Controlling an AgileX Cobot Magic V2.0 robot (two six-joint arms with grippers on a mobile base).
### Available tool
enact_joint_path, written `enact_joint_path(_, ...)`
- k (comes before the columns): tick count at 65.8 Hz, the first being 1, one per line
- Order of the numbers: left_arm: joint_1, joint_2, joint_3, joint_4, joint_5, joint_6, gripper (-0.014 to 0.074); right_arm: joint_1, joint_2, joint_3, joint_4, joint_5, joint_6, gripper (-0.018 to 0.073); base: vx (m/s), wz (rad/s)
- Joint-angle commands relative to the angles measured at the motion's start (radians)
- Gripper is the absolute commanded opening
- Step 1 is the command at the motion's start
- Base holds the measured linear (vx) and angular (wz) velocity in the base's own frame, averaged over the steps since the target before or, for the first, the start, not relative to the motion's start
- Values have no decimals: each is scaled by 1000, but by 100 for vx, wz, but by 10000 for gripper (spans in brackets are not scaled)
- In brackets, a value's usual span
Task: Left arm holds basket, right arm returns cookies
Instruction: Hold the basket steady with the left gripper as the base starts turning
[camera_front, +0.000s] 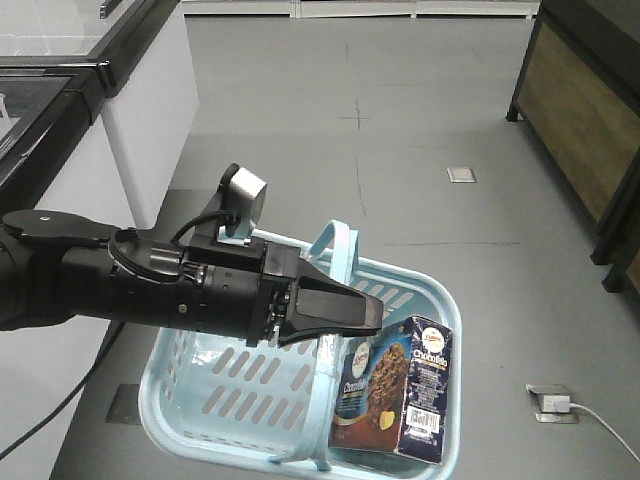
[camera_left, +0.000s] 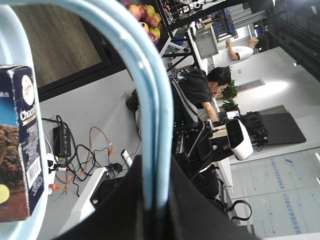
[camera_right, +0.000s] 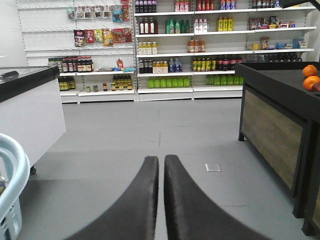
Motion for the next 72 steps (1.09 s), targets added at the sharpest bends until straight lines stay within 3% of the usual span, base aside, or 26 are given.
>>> enact_joint_path(1, -5, -49, -33, -138, 60, 17, -6, -4, -13, 18, -6, -74, 1, -6, 0, 0)
enact_joint_path(72, -5, -49, -32, -138, 65, 17, -6, -4, -13, 18, -6, -74, 1, -6, 5, -1)
